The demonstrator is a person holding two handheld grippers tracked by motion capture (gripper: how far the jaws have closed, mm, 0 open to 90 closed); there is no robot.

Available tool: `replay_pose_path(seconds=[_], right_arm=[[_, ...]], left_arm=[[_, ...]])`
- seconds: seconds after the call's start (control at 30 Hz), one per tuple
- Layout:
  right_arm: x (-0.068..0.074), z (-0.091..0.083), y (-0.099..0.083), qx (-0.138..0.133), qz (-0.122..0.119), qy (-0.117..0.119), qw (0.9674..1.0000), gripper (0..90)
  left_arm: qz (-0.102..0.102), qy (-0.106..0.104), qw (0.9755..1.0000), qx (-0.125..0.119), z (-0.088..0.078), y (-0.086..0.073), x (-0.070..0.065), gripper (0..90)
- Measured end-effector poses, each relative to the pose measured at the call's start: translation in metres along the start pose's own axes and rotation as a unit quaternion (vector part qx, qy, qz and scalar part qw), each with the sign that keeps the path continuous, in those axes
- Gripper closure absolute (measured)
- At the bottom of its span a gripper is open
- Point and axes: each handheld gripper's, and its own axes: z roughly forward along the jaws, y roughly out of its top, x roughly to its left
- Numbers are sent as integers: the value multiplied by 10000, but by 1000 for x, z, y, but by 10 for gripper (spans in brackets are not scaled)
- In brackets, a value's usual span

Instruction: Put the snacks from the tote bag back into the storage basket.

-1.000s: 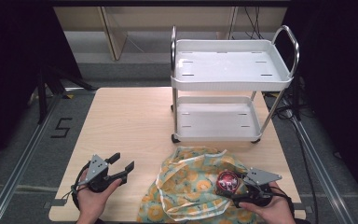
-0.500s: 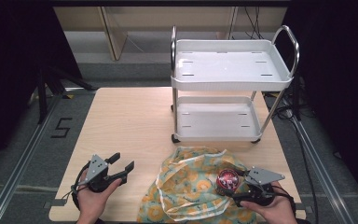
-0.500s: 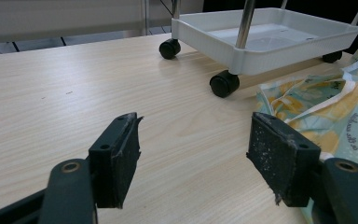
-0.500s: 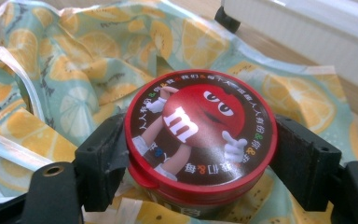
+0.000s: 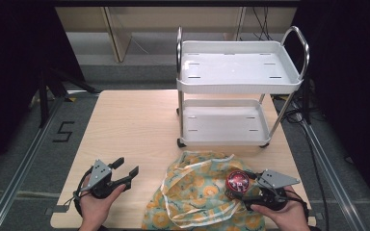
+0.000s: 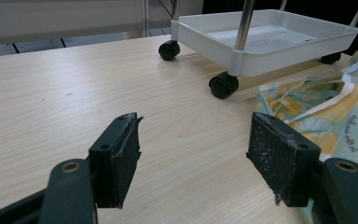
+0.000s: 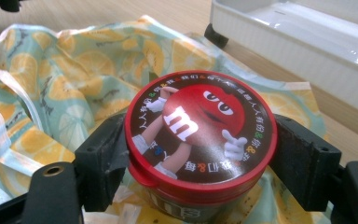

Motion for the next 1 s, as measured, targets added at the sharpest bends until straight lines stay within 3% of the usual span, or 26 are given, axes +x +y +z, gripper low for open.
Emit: replay_pose_path(seconds=[0.4,0.73,0.77,1.0], right_arm=[[-3,-7,5,-175,48,-96,9998,261],[-5,-7,7,-213,-18,-162,9996,261],[-4,-7,7,-177,74,-103,9998,261],[-6,-8,7,-194,66,-115,9997,261]], left_arm=[[11,6,10000,-11,0,0,0,332],[17,5,10000,-29,0,1,0,332],[17,7,10000,-30,0,1,0,332],[40,-11,10000,-21,0,1,0,331]])
